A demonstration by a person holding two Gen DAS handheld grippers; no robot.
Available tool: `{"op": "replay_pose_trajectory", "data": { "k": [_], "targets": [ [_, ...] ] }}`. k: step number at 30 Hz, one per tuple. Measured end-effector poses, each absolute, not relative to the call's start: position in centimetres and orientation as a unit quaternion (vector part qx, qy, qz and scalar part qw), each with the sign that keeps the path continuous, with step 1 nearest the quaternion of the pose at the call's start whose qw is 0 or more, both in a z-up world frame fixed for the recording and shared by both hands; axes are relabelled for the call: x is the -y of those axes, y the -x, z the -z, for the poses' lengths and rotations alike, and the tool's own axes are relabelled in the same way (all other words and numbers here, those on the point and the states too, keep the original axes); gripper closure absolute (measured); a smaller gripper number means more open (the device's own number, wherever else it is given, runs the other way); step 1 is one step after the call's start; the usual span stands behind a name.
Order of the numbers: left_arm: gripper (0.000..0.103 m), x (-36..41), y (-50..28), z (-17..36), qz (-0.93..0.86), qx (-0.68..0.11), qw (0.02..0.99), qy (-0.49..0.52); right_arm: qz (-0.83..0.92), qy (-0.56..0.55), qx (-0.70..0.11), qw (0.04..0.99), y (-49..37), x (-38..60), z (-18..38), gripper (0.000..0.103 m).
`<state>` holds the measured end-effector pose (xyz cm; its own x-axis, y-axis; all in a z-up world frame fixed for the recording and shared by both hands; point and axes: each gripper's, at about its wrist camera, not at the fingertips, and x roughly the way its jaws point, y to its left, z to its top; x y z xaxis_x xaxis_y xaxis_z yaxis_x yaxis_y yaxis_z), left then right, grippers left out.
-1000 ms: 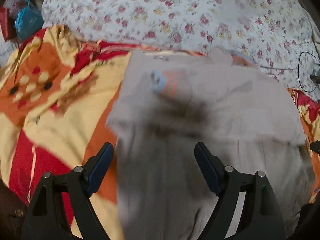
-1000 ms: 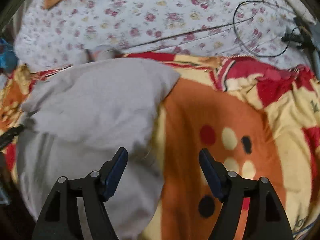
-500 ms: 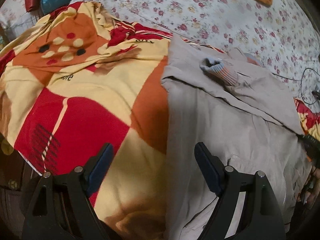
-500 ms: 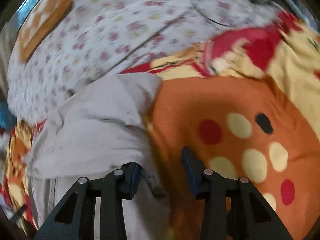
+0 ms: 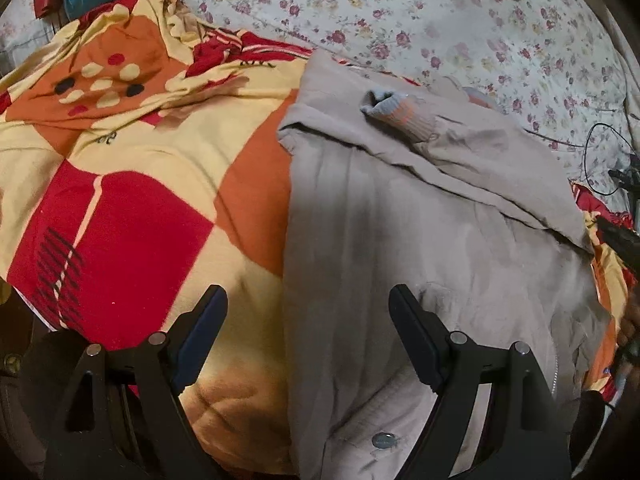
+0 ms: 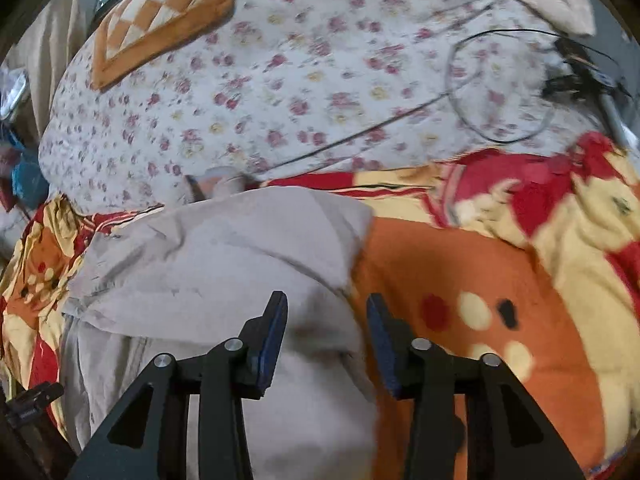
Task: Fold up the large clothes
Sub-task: 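Move both tools to the striped hem of the folded beige jacket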
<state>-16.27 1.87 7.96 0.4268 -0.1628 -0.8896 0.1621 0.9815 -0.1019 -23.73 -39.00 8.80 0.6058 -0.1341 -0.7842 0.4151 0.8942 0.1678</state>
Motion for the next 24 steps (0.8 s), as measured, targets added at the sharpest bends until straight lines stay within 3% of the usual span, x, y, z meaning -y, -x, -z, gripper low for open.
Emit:
{"op": "replay_pose_trajectory", "data": {
  "k": [4, 8, 18, 24],
  "targets": [
    [0.020, -2.1, 16.8, -8.4, 0.092, -0.520, 0.849, -0.019, 0.160, -0.163, -0.507, 0.831, 21.0, 39.1, -3.2, 0.064],
    [0.020, -2.5, 17.0, -8.4, 0.084, -0.513, 0.854, -0.026, 0.147, -0.132, -0.502, 0.842, 22.8, 37.9, -5.5, 0.060],
    [0.020, -2.0, 18.8, -8.8, 0.108, -0.510, 0.853, -0.034, 0.050, -0.123, -0.481, 0.866, 33.3, 36.3, -15.1, 0.025],
    [0.020, -2.9, 20.7, -8.8, 0.143, -0.521, 0.841, -0.017, 0.032, -0.095, -0.506, 0.857, 38.2, 34.8, -15.1, 0.022]
  ]
}}
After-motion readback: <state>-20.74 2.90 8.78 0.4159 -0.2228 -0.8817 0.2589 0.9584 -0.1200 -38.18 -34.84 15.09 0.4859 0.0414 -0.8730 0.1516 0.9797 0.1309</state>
